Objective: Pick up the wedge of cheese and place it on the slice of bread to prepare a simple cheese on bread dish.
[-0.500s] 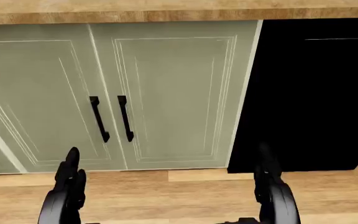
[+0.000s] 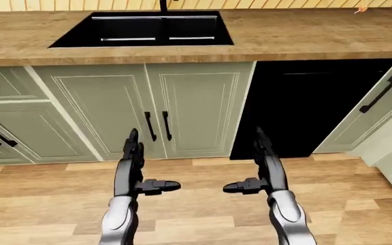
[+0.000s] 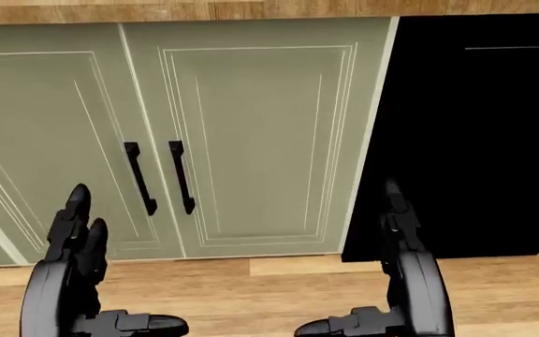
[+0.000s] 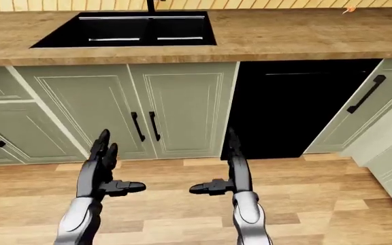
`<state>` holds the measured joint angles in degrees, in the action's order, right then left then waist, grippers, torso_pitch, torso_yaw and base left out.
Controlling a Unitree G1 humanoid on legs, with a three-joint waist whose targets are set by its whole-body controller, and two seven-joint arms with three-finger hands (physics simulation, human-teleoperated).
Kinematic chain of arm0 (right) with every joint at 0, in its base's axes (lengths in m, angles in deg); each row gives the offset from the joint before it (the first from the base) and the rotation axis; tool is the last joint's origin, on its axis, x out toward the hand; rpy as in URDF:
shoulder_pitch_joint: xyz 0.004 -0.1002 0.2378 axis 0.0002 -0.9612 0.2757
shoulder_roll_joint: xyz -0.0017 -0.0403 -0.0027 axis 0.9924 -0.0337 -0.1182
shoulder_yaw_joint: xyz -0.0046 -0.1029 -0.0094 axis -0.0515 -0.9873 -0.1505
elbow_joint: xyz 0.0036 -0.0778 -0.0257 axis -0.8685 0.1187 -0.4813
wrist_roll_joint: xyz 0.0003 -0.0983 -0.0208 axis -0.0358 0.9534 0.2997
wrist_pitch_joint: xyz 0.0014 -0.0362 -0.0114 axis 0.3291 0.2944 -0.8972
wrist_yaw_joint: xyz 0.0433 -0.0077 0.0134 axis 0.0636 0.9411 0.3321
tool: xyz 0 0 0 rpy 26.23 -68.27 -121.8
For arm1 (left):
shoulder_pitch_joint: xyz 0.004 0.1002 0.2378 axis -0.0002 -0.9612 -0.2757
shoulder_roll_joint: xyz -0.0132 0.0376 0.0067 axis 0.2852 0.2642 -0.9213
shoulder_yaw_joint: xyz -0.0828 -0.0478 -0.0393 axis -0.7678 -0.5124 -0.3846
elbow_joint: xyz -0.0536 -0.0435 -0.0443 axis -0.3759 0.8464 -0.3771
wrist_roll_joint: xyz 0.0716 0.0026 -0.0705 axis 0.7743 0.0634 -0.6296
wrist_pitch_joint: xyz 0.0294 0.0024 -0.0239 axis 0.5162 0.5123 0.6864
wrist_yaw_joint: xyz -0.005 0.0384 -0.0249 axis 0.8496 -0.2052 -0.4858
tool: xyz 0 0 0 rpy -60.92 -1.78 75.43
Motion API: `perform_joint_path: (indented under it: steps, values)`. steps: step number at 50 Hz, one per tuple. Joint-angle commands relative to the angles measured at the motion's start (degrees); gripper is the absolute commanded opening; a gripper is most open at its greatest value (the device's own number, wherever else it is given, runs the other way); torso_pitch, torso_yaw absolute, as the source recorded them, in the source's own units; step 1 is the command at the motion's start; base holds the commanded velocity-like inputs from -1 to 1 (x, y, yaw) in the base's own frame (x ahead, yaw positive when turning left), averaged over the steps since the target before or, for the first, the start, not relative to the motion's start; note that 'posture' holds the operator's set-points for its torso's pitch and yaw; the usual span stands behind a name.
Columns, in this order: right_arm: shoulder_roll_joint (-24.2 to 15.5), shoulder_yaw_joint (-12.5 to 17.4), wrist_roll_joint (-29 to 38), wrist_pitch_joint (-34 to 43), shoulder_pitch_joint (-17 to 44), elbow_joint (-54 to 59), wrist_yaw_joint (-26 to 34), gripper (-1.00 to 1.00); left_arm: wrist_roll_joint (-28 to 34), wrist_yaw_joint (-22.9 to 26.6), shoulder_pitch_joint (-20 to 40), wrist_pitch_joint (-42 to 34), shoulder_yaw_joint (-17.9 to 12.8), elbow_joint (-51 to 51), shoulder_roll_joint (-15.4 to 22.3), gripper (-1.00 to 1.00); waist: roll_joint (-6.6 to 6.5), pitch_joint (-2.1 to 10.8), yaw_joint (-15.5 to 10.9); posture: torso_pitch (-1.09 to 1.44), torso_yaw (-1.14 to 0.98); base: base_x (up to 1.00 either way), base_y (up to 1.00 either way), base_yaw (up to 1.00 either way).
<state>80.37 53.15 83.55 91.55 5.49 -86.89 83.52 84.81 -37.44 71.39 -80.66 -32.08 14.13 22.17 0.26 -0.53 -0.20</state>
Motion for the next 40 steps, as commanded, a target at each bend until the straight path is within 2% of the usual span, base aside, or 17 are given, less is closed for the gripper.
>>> perform_joint_path:
  steps: [1,3,4,7,11,14,18,22,23,26,28,29,30,33,35,37,40]
  values:
    - [0.28,-1.05,2.65,2.12,1.08,-7.14,-0.29,1.0,-1.99,-0.34,1.02,-3.48,-1.18,-7.56,0.66,1.0,-0.11,1.35,-0.07,0.0,0.0,0.0,0.0,0.0]
    - [0.04,-1.5,4.71,6.47,1.38,-11.74,-0.18,1.0,-0.85,-1.01,0.56,-5.85,-1.34,-13.8,0.95,1.0,-0.2,1.27,0.02,0.0,0.0,0.0,0.0,0.0]
    - [0.27,-0.62,3.44,9.07,1.77,-14.74,0.63,1.0,-4.02,-1.2,1.37,-11.56,-2.65,-17.45,0.5,1.0,-0.2,1.22,0.05,0.0,0.0,0.0,0.0,0.0]
    - [-0.05,0.06,2.97,17.04,3.5,-22.78,2.34,1.0,-5.79,-2.66,4.43,-18.3,-4.93,-22.93,1.64,1.0,-0.16,1.21,-0.05,0.0,0.0,0.0,0.0,0.0]
    - [-0.68,1.72,2.3,27.99,7.89,-31.92,3.36,1.0,-11.14,-4.69,13.72,-32.07,-9.29,-30.87,5.75,1.0,-0.39,1.14,-0.08,0.0,0.0,0.0,0.0,0.0]
    - [-3.95,5.09,1.99,45.16,19.16,-41.63,4.87,1.0,-19.48,-10.81,26.74,-45.43,-14.87,-34.67,10.3,1.0,-0.43,1.11,-0.04,0.0,0.0,0.0,0.0,0.0]
    - [-7.34,11.47,-1.79,56.65,33.99,-41.03,5.29,1.0,-24.8,-17.76,36.32,-47.45,-16.14,-31.43,16.35,1.0,-0.62,0.04,0.1,0.0,0.0,0.0,0.0,0.0]
    - [-11.91,12.66,-7.24,59.69,43.75,-36.2,3.9,1.0,-28.51,-22.01,43.49,-47.83,-15.64,-27.56,21.05,1.0,-0.91,-0.35,0.2,0.0,0.0,0.0,0.0,0.0]
    - [-10.77,15.63,-10.71,61.98,46.6,-35.63,4.01,1.0,-29.75,-23.03,45.64,-47.65,-16.01,-26.16,21.95,1.0,-0.9,-0.41,0.22,0.0,0.0,0.0,0.0,0.0]
    - [-15.34,16.66,-15.87,63.88,52.1,-32.95,4.08,1.0,-31.07,-25.43,50.44,-45.87,-14.03,-23.7,24.61,1.0,-0.88,-0.8,0.23,0.0,0.0,0.0,0.0,0.0]
    - [-18.74,15.25,-17.0,63.61,54.75,-29.81,3.49,1.0,-34.51,-28.23,54.2,-47.29,-14.69,-22.48,25.38,1.0,-0.85,-1.15,0.19,0.0,0.0,0.0,0.0,0.0]
    - [-22.39,12.11,-15.15,61.27,55.9,-26.88,3.61,1.0,-33.89,-28.52,56.23,-47.06,-13.54,-21.45,27.48,1.0,-0.87,-1.31,0.15,0.0,0.0,0.0,0.0,0.0]
    - [-22.36,12.33,-15.09,60.58,56.79,-25.61,3.73,1.0,-32.88,-28.06,56.54,-46.35,-12.74,-20.96,28.98,1.0,-0.86,-1.57,0.21,0.0,0.0,0.0,0.0,0.0]
    - [-21.94,14.38,-16.25,59.38,58.78,-22.99,3.2,1.0,-33.52,-27.63,57.01,-45.23,-14.48,-18.4,30.31,1.0,-0.94,-1.86,0.38,0.0,0.0,0.0,0.0,0.0]
    - [-22.6,15.18,-17.77,58.29,60.29,-21.77,3.14,1.0,-33.64,-26.78,55.99,-43.59,-14.15,-17.5,30.88,1.0,-1.04,-1.88,0.3,0.0,0.0,0.0,0.0,0.0]
    - [-24.39,14.24,-17.9,56.64,61.76,-18.75,3.18,1.0,-32.41,-25.88,56.69,-42.47,-12.51,-16.03,31.07,1.0,-1.17,-1.95,0.24,0.0,0.0,0.0,0.0,0.0]
    - [-24.96,15.74,-20.07,55.99,61.92,-19.37,2.94,1.0,-35.31,-26.95,57.33,-44.49,-14.95,-16.62,31.84,1.0,-1.21,-1.73,0.17,0.0,0.0,0.0,0.0,0.0]
